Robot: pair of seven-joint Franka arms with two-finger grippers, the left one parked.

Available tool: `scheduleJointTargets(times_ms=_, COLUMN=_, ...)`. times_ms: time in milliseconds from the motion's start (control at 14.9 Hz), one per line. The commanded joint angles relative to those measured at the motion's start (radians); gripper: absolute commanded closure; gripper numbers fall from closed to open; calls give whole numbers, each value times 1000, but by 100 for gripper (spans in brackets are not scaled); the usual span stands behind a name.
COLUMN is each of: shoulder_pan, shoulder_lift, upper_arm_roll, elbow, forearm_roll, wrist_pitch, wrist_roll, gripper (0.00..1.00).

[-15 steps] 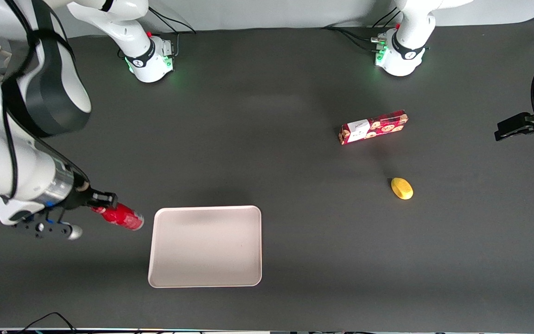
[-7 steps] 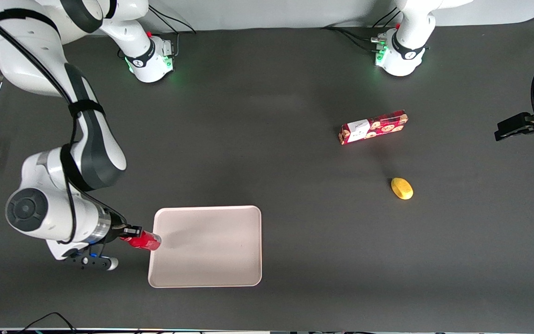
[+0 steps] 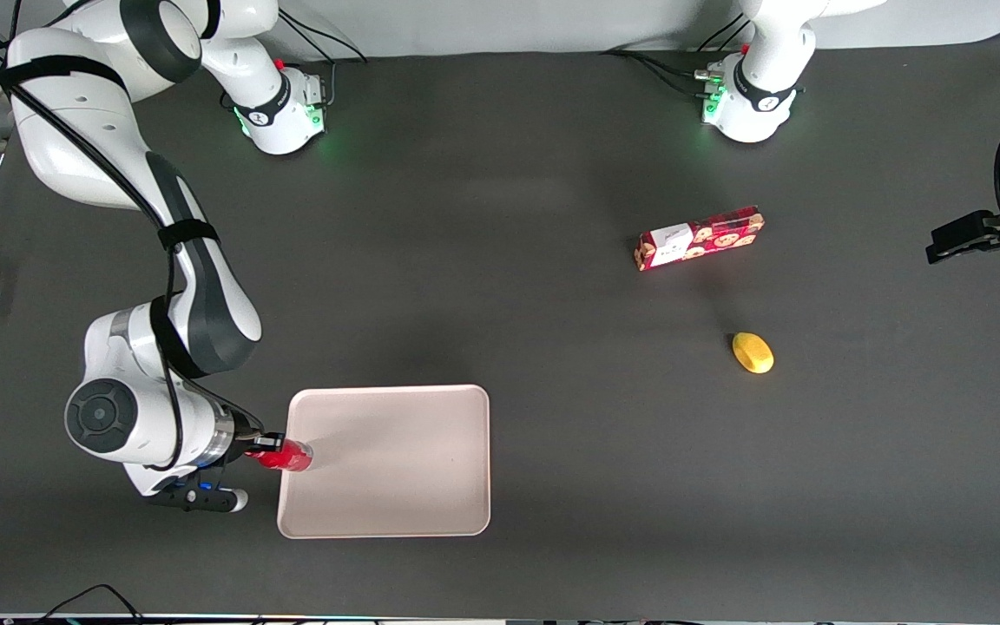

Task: Place coke bottle on tray
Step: 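Lower the bottle onto the tray and open the right gripper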

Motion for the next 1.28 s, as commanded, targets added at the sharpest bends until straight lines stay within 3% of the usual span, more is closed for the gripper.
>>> scheduleJointTargets(times_ms=0, shoulder_pan=9, shoulder_lift=35, upper_arm_roll=9, elbow=46, forearm_roll=-38, wrist_pitch=17, wrist_roll=7, gripper=100)
scheduleJointTargets(times_ms=202, shoulder_pan=19, shoulder_lift=38, upper_arm_roll=9, elbow=46, forearm_roll=-40, wrist_pitch=18, wrist_roll=7, gripper=97)
scheduleJointTargets(times_ms=269, shoulder_pan=19, shoulder_lift=43, upper_arm_roll=9, elbow=46, forearm_roll=-40, wrist_pitch=23, wrist_roll=5, gripper=43)
scheduleJointTargets(times_ms=336, shoulder_pan=19, shoulder_lift=43, upper_arm_roll=9, elbow=46, forearm_roll=-40, wrist_pitch=27, wrist_roll=5, gripper=18)
scheduleJointTargets(times_ms=403, shoulder_pan=19, shoulder_lift=41, upper_arm_roll=9, elbow=46, forearm_roll=-41, wrist_pitch=27, wrist_roll=2, gripper=0)
scheduleJointTargets(times_ms=672, shoulder_pan=20, shoulder_lift=15, upper_arm_roll=18, elbow=46, forearm_roll=-90, wrist_pitch=9, wrist_roll=-10, gripper=0)
scheduleJointTargets(times_ms=874, shoulder_pan=16, shoulder_lift=-87, upper_arm_roll=33, elbow=48, forearm_roll=-120, wrist_pitch=-127, wrist_roll=-41, gripper=0)
scheduleJointTargets(times_ms=1210, shoulder_pan=-17, shoulder_lift=-320, upper_arm_roll=-30, elbow=45, forearm_roll=20, wrist_pitch=-418, wrist_roll=-228, gripper=0)
